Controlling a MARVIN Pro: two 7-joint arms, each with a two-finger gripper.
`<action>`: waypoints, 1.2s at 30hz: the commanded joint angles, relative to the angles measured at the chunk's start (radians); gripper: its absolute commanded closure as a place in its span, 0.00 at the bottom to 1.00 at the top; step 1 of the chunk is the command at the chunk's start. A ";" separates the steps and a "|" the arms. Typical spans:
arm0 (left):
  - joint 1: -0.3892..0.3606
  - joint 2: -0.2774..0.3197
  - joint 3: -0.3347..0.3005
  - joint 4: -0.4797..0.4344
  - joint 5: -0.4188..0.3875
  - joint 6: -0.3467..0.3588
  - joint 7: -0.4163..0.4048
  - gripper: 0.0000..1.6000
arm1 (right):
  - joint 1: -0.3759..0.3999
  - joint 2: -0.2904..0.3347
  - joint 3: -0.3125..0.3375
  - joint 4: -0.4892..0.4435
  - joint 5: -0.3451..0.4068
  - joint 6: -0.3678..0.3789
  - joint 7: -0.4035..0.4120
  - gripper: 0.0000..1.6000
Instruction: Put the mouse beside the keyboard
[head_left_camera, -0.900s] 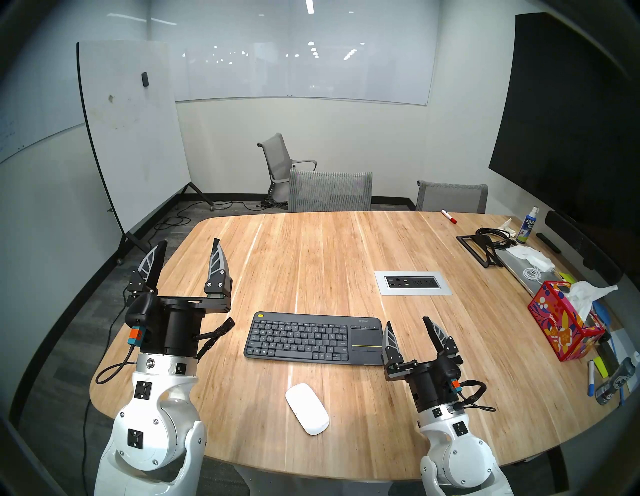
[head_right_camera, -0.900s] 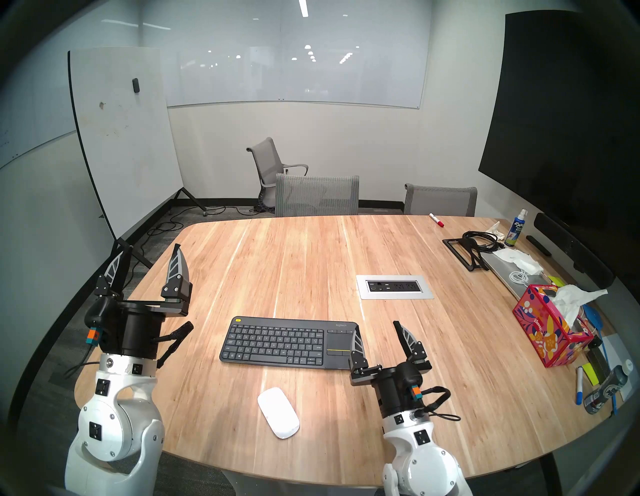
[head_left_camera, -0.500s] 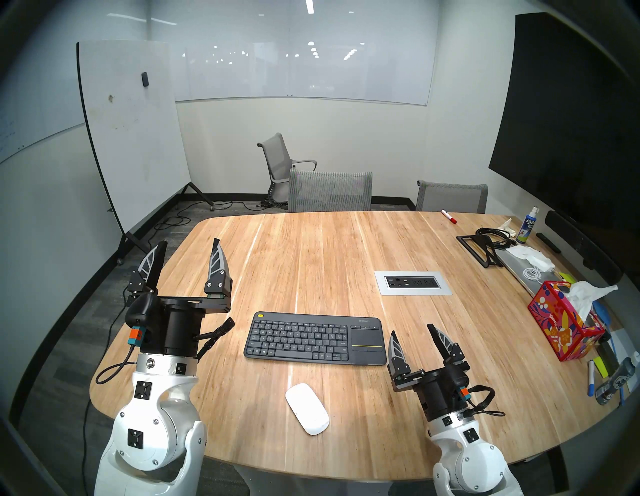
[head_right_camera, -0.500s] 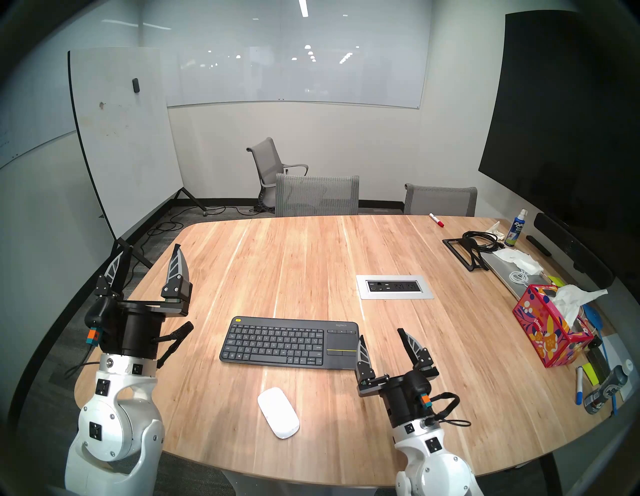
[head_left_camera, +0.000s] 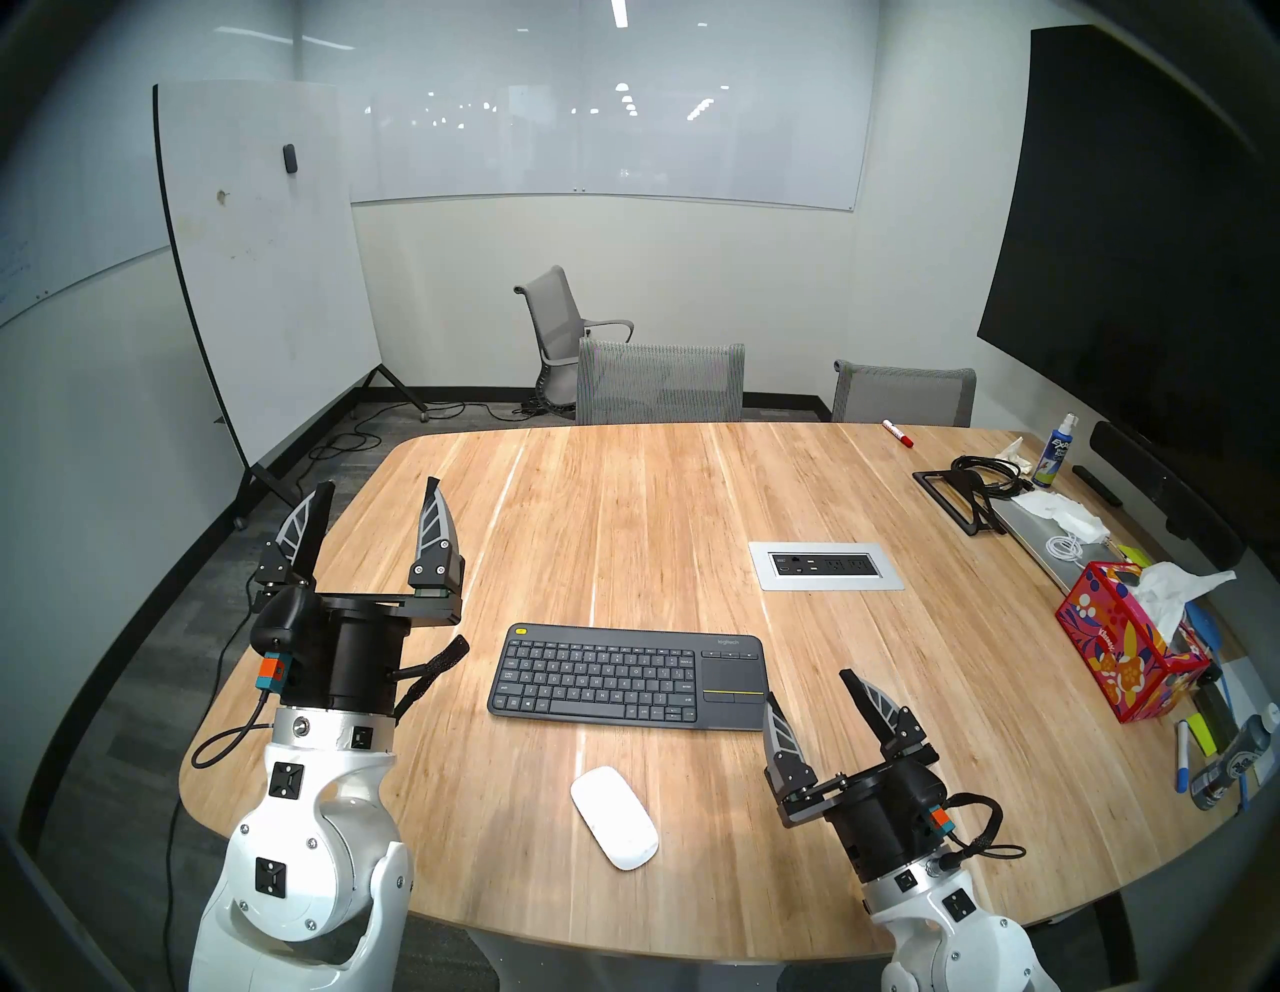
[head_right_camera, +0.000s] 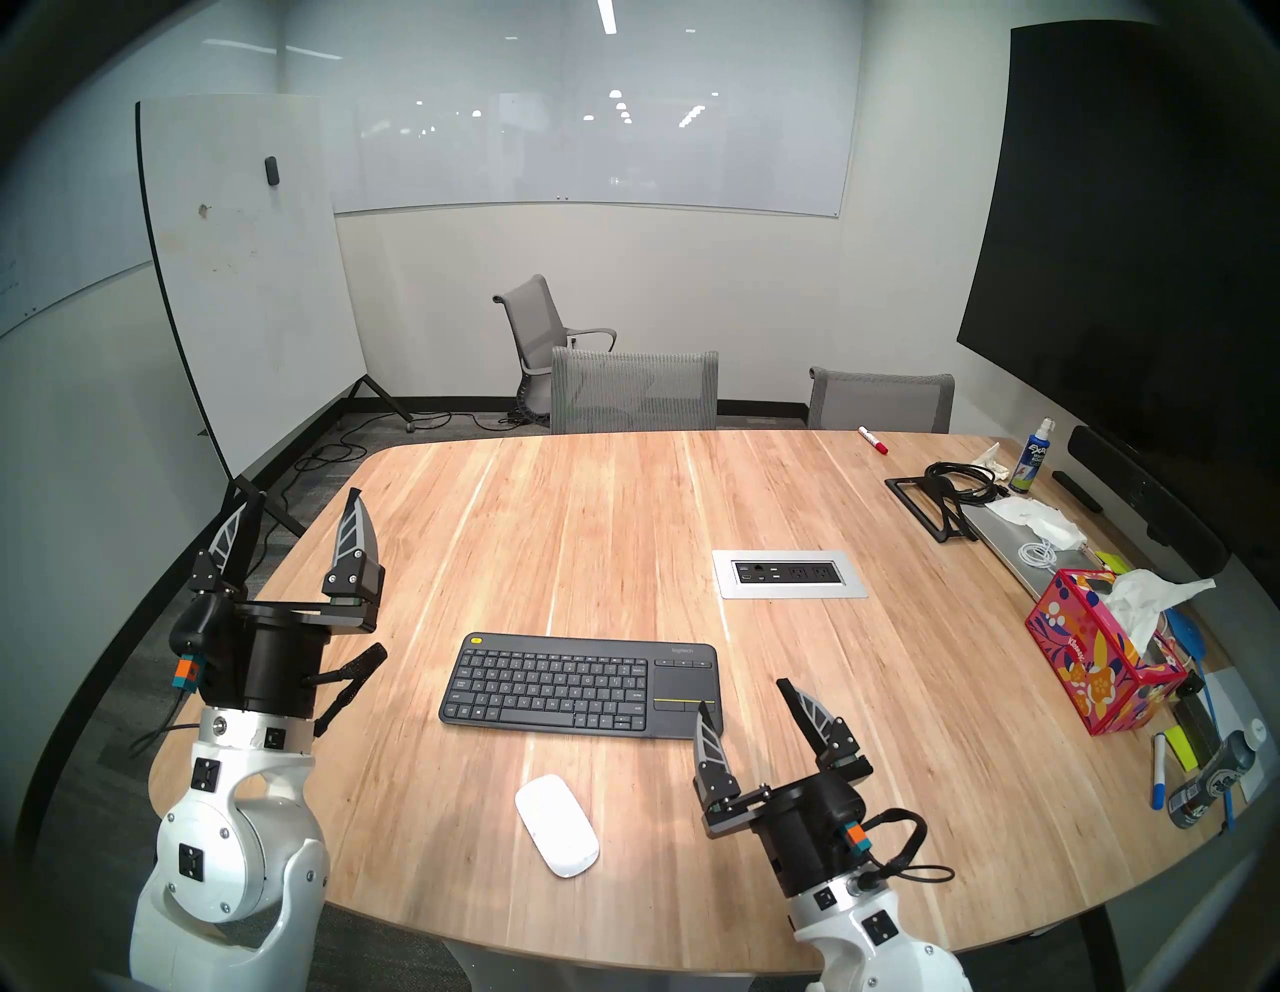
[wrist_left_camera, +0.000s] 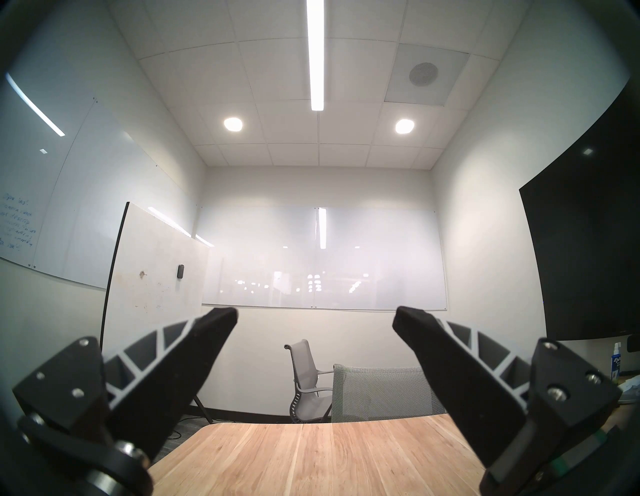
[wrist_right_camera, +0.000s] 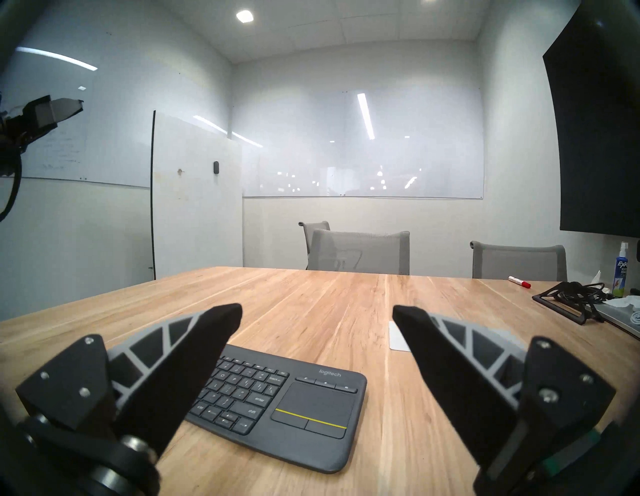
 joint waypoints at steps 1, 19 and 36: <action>-0.001 0.001 0.000 -0.018 0.000 -0.001 -0.001 0.00 | -0.042 0.022 -0.010 -0.024 -0.022 0.006 0.021 0.00; -0.001 0.001 0.000 -0.018 0.000 -0.001 -0.001 0.00 | 0.060 0.036 -0.071 0.052 -0.078 0.120 0.077 0.00; -0.001 0.001 0.000 -0.018 0.000 -0.001 -0.001 0.00 | 0.035 0.033 -0.118 0.032 -0.119 0.147 0.090 0.00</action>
